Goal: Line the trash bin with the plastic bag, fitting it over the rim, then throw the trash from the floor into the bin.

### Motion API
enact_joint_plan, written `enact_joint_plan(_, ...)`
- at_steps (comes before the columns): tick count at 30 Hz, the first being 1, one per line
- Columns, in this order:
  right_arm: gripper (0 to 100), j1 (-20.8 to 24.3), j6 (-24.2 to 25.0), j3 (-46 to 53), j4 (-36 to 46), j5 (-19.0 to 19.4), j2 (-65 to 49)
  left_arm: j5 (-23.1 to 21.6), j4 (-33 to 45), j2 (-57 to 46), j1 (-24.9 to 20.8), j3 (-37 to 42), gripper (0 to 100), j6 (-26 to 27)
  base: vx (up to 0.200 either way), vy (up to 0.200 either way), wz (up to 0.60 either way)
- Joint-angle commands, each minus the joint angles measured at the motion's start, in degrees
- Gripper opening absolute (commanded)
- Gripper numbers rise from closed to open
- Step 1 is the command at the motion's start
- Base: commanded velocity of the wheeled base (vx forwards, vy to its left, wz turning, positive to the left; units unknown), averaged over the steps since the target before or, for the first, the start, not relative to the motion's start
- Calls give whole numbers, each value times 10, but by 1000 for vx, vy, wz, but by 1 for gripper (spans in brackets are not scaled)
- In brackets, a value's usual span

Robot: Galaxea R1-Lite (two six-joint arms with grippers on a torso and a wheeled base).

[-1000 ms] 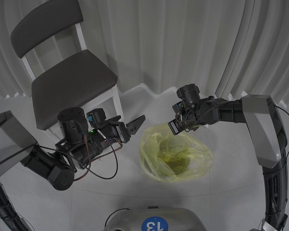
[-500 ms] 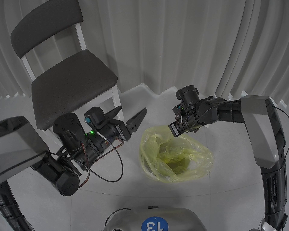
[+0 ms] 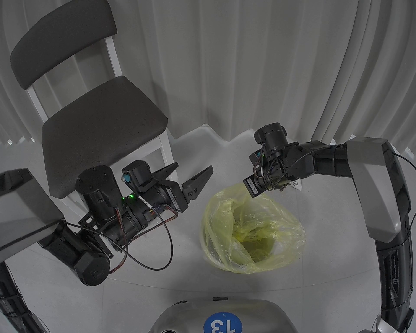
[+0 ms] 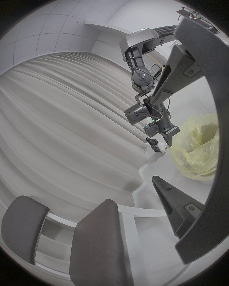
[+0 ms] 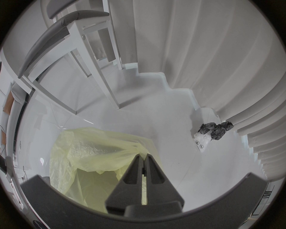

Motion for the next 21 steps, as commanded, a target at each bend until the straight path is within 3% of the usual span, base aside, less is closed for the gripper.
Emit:
enact_joint_plan(1, 0, -3, -1, 0, -1, 0, 3, 0, -2, -3, 0, 1, 100, 0, 0, 0, 0)
enact_joint_plan(18, 0, -9, -9, 0, 46, 0, 22, -1, -6, -2, 0, 4, 100, 1, 0, 0, 0)
enact_joint_plan(19, 100, -7, -7, 0, 46, 0, 20, -1, -6, -2, 0, 4, 100, 1, 0, 0, 0)
enact_joint_plan(21, 100, -3, -1, 0, 44, 0, 19, -1, -6, -3, 0, 4, 100, 1, 0, 0, 0)
